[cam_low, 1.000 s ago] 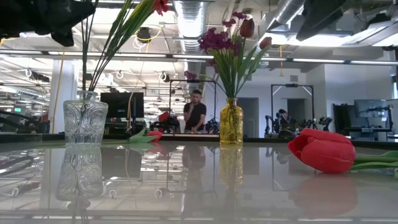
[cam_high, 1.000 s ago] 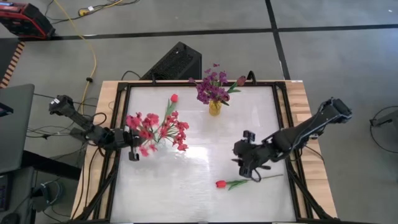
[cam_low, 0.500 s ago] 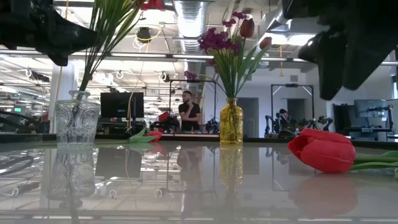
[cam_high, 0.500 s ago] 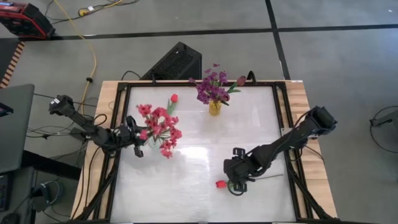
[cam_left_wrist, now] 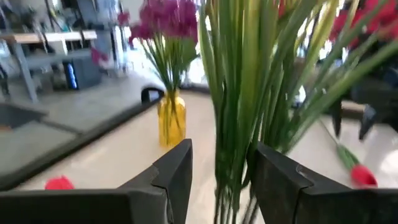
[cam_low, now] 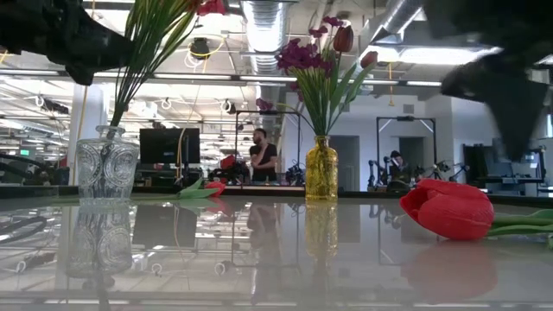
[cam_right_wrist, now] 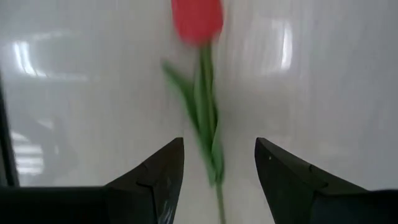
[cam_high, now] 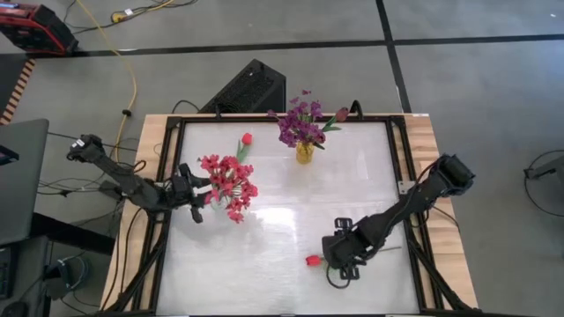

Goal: Sort flowers into vase by color
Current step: Put the pink flowers into the transparent vase, then put the bottom pink tulip into the transparent vase

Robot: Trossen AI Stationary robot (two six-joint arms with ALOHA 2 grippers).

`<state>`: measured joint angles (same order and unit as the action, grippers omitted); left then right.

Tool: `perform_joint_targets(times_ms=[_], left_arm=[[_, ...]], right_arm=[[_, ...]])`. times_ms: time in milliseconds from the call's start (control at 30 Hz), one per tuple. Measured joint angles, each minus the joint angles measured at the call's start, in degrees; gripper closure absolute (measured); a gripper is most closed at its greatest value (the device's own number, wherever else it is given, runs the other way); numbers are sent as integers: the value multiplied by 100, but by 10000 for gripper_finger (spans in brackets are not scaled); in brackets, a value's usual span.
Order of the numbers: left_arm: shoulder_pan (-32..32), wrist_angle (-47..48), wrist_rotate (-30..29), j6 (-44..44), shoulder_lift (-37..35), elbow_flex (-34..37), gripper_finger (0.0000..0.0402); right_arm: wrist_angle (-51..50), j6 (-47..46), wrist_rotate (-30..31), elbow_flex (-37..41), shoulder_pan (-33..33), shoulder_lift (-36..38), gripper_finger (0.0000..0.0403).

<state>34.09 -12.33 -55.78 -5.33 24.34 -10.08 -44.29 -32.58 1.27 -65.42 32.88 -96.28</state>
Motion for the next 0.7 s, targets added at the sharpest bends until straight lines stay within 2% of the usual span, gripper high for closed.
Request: perform_joint_targets(times_ms=[200,333,533,700], left_arm=[[0,2339,618,-1394,4,-887,262],[0,3490,963,-1994,2,-1385,262],[0,3963,1591,-2402,2,-1644,262],[0,4139,2092,-2515,2,-1766,262]], right_arm=[[-709,-619,-311,3,340,-298,180],[-732,-794,-400,2,485,-501,180],[-821,-771,-430,-4,579,-968,182],[-807,-794,-491,-32,562,-1146,203]])
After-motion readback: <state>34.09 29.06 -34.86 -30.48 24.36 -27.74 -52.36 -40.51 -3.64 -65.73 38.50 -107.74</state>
